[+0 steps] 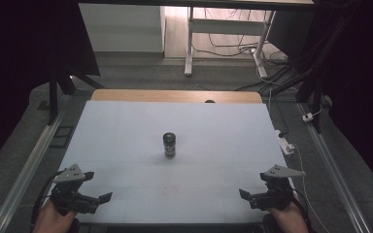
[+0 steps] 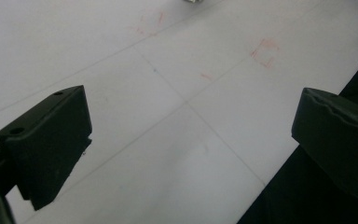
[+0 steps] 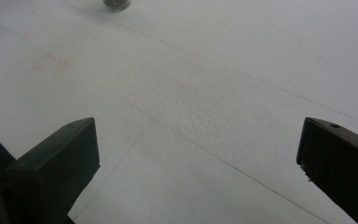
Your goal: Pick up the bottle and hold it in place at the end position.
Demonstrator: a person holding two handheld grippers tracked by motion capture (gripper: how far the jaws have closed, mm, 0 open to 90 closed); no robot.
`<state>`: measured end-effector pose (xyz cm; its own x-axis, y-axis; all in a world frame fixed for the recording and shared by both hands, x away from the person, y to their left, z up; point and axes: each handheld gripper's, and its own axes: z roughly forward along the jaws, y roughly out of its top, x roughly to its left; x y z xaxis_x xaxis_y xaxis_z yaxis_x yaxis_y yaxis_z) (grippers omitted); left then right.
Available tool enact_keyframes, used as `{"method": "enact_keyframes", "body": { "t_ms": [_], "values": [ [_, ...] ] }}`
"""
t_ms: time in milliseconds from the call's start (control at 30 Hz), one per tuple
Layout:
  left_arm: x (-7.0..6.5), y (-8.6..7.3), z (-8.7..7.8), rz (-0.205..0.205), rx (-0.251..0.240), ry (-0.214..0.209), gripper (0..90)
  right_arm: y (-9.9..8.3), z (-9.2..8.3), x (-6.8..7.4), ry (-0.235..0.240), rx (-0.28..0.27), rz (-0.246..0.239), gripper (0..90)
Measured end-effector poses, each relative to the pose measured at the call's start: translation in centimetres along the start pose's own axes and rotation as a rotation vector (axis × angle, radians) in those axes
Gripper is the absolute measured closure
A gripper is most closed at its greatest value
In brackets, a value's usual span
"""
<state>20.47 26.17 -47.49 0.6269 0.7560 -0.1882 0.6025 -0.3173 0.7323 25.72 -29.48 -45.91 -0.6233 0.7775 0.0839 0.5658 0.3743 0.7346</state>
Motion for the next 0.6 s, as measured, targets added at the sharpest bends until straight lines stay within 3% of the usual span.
{"method": "enact_keyframes", "body": {
  "t_ms": [200, 600],
  "values": [
    [0.0, 0.8, 0.8, 0.018, -0.034, -0.022, 0.0, 0.0, 0.0, 0.0, 0.002, 0.003, 0.0, 0.0],
    [-0.1, 2.6, 2.9, 0.04, -0.042, -0.037, 0.0, 0.0, 0.1, 0.0, 0.004, 0.003, 0.001, 0.0]
  ]
}}
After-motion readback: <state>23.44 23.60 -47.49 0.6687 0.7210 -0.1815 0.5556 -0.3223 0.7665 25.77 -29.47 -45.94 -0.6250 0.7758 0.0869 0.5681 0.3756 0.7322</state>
